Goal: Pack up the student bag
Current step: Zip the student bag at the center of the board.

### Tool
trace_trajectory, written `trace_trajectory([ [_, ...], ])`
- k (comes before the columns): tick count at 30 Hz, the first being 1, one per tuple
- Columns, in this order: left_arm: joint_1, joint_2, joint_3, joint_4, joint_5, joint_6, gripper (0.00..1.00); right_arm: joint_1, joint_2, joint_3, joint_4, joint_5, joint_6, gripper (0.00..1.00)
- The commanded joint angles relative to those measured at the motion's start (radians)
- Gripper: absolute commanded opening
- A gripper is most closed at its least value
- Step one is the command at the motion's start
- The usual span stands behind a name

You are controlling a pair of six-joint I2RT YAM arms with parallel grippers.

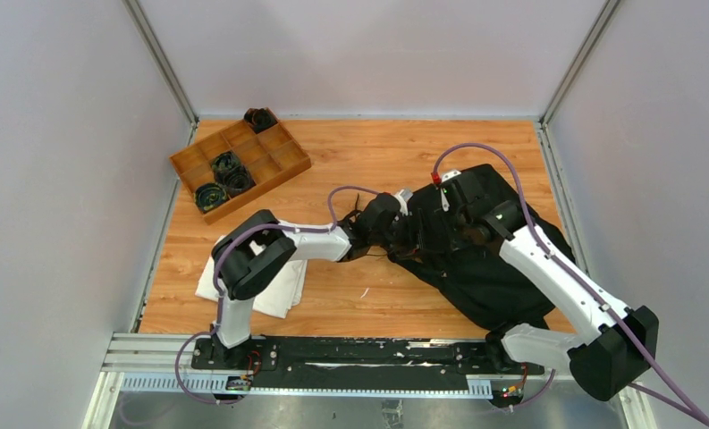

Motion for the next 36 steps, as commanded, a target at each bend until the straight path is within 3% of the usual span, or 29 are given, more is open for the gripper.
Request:
trace_trajectory([
  [1,0.001,0.058,0.07,0.099,-0.031,-0.075,0.54,-0.03,-0.026,-0.018,0.026,-0.038,0.001,0.0],
  [3,0.001,0.075,0.08,0.099,-0.029,-0.084,0.33,-0.033,-0.027,-0.022,0.027,-0.013,0.003,0.0],
  [5,0.002,0.074,0.069,0.098,-0.034,-0.082,0.06,-0.051,-0.029,-0.02,0.03,0.007,0.008,0.0],
  [6,0.005,0.068,0.054,0.098,-0.041,-0.077,0.0,-0.062,-0.027,-0.016,0.032,0.023,0.013,0.0],
  [10,0.038,-0.023,-0.073,0.093,-0.12,-0.073,0.0,-0.097,-0.017,0.015,0.059,0.153,0.019,0.0],
  [20,0.211,-0.205,-0.275,-0.04,-0.075,0.044,0.0,-0.344,0.016,-0.021,0.322,0.079,0.008,0.0],
  [27,0.298,-0.266,-0.135,-0.395,-0.073,0.282,0.0,-0.467,0.178,-0.013,0.468,0.065,0.072,0.0],
  [29,0.307,-0.285,-0.084,-0.494,-0.135,0.355,0.0,-0.502,0.218,0.001,0.485,0.054,0.072,0.0],
  [31,0.309,-0.298,-0.056,-0.52,-0.181,0.41,0.0,-0.531,0.257,0.008,0.519,-0.029,0.071,0.0],
  [36,0.333,-0.205,0.105,-0.582,-0.138,0.512,0.0,-0.525,0.336,0.052,0.507,-0.194,0.1,0.04],
])
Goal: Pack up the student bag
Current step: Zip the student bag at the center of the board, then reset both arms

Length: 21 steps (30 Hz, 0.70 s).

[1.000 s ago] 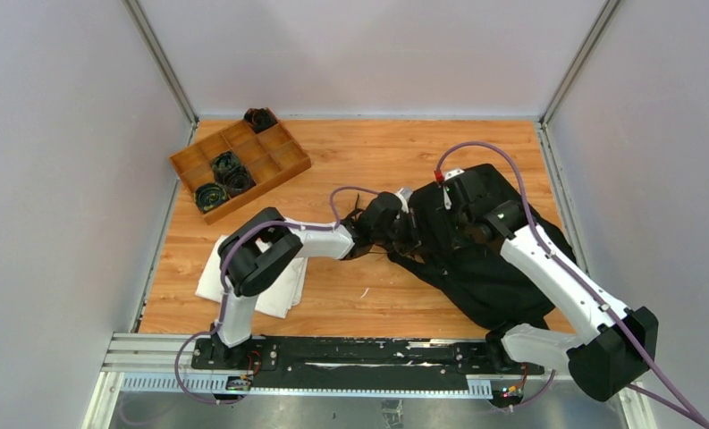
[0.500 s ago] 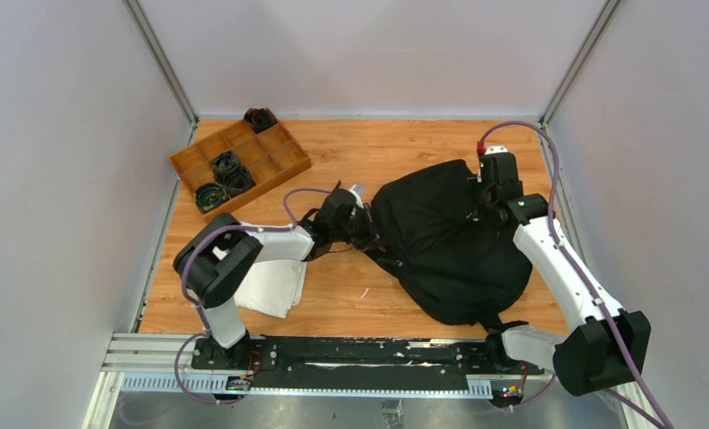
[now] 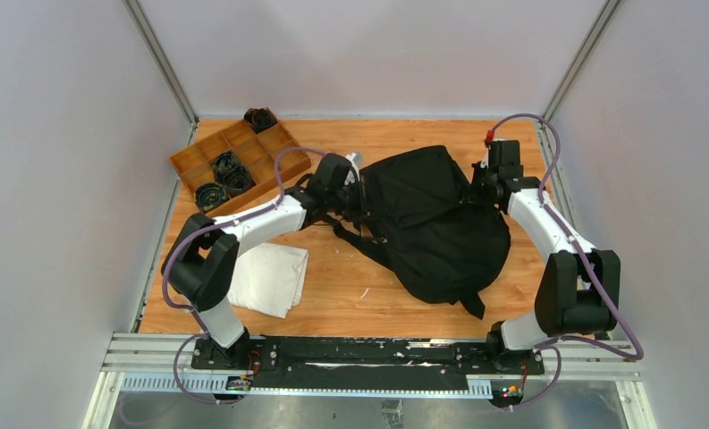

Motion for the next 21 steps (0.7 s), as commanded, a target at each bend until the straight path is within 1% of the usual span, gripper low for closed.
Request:
trace_trajectory([
  [1,0.062,0.068,0.145,-0.173,-0.074,0.178,0.0,-0.049,0.054,0.05,0.048,0.016,0.001,0.11],
  [2,0.069,0.104,0.203,-0.208,-0.084,0.183,0.02,-0.049,0.054,0.061,0.044,0.023,0.006,0.24],
  [3,0.073,0.138,0.266,-0.258,-0.113,0.204,0.13,-0.049,0.047,0.077,0.031,0.033,0.009,0.34],
  [4,0.074,0.171,0.344,-0.332,-0.153,0.23,0.25,-0.049,0.027,0.093,0.012,0.044,0.011,0.42],
  [6,0.074,0.19,0.461,-0.441,-0.215,0.277,0.47,-0.049,-0.035,0.124,-0.035,0.062,0.018,0.54],
  [7,0.073,0.17,0.482,-0.458,-0.237,0.298,0.55,-0.049,-0.077,0.134,-0.057,0.066,0.021,0.58],
  [8,0.073,0.138,0.483,-0.463,-0.266,0.319,0.61,-0.049,-0.12,0.14,-0.079,0.07,0.028,0.64],
  [9,0.073,0.094,0.476,-0.466,-0.287,0.341,0.66,-0.049,-0.171,0.141,-0.088,0.074,0.032,0.66],
  [10,0.073,0.044,0.461,-0.466,-0.322,0.362,0.71,-0.049,-0.215,0.135,-0.092,0.079,0.041,0.78],
  [11,0.073,-0.004,0.445,-0.467,-0.343,0.386,0.71,-0.049,-0.261,0.125,-0.096,0.087,0.049,0.88],
  [12,0.073,-0.059,0.422,-0.47,-0.356,0.411,0.72,-0.049,-0.302,0.117,-0.107,0.094,0.057,0.94],
  [13,0.073,-0.112,0.393,-0.469,-0.362,0.434,0.72,-0.049,-0.337,0.108,-0.122,0.106,0.058,0.96],
  [15,0.073,-0.257,0.311,-0.451,-0.363,0.465,0.72,-0.049,-0.399,0.09,-0.157,0.156,0.067,0.98],
  [18,0.073,-0.446,0.165,-0.401,-0.359,0.484,0.72,-0.049,-0.446,0.053,-0.218,0.236,0.082,0.99],
  [21,0.073,-0.623,0.054,-0.389,-0.427,0.44,0.72,-0.049,-0.478,0.031,-0.292,0.32,0.115,1.0],
])
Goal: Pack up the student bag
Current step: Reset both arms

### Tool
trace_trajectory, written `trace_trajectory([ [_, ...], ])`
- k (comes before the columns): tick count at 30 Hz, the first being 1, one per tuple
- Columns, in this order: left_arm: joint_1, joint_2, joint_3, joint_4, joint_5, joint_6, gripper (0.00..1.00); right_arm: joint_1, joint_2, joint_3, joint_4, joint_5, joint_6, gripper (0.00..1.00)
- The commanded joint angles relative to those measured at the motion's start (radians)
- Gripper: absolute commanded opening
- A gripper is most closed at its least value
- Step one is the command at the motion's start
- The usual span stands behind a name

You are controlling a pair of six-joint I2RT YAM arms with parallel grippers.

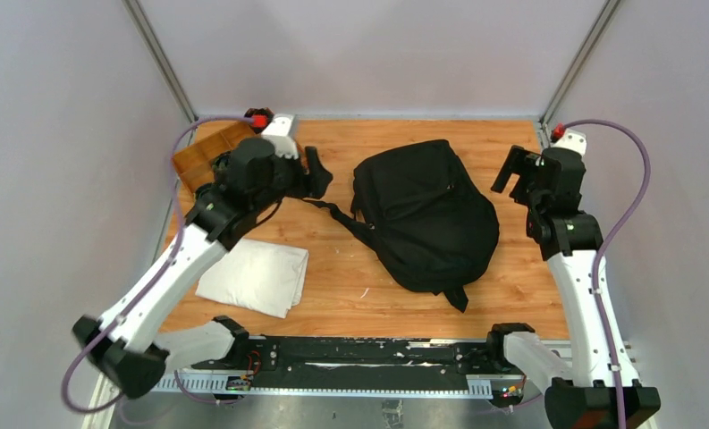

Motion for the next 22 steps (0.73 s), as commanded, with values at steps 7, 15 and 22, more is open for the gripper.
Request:
trace_trajectory([
  [7,-0.004,-0.387,-0.199,-0.044,-0.171,-0.04,0.72,-0.01,-0.099,-0.124,-0.159,0.133,0.032,1.0],
  [15,-0.004,-0.393,-0.131,-0.156,-0.202,-0.004,0.72,-0.011,-0.094,-0.125,-0.144,0.115,0.046,1.0],
  [22,-0.004,-0.392,-0.086,-0.147,-0.197,-0.007,0.75,-0.01,-0.105,-0.139,-0.077,0.112,-0.007,1.0],
])
